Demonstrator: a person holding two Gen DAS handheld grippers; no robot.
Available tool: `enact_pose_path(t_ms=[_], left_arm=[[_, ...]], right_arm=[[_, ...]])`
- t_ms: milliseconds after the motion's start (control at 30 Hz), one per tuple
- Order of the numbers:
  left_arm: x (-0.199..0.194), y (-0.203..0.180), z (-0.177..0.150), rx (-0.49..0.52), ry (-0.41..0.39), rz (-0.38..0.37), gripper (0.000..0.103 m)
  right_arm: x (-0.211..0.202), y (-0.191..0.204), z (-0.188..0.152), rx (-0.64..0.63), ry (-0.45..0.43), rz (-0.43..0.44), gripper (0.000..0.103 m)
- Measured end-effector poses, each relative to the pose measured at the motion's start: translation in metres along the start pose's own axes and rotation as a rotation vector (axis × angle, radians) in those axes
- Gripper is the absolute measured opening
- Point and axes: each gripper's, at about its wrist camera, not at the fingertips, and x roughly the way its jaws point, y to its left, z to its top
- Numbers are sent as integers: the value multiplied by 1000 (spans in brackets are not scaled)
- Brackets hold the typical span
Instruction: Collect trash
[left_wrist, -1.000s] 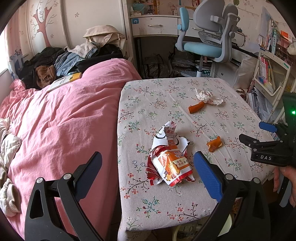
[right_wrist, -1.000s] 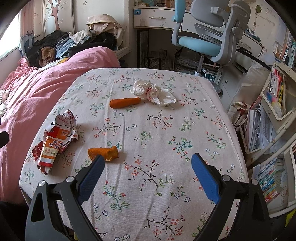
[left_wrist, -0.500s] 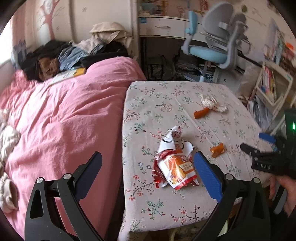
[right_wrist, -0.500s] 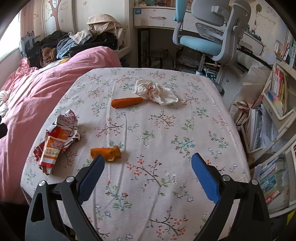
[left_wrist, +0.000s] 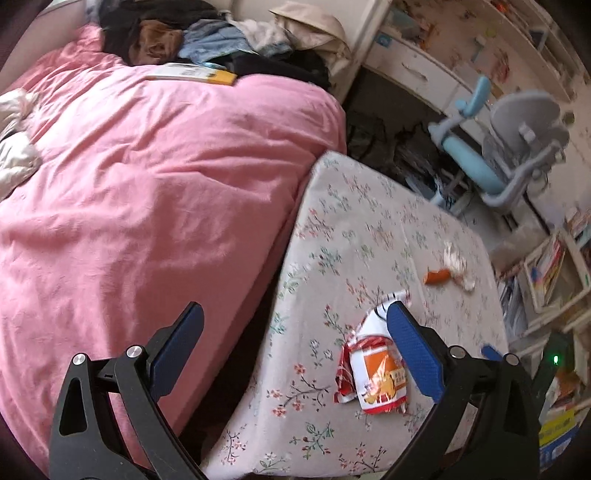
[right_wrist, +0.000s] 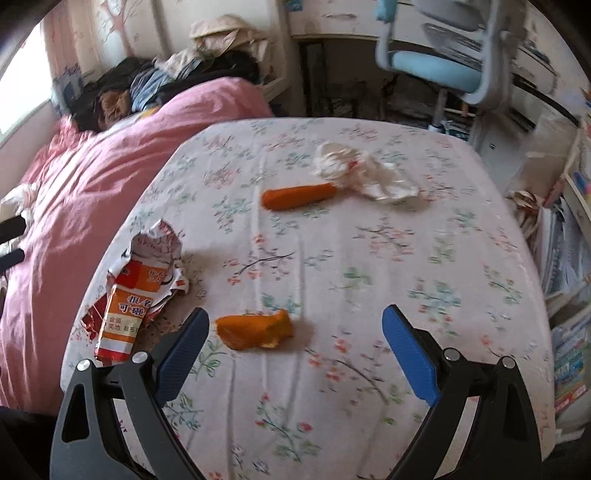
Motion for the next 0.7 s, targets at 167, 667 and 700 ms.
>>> enact_pose_path(t_ms=[167,667,700], left_arm=[[21,-31,-7,143,34,37,96],[98,-94,-26,417,154,133,96],[102,-96,-27,424,159,134,96]], right_arm=[[20,21,0,-83,51,10,90],[26,16,-6,-156,99,73,48],[25,17,-5,-163,96,77,48]])
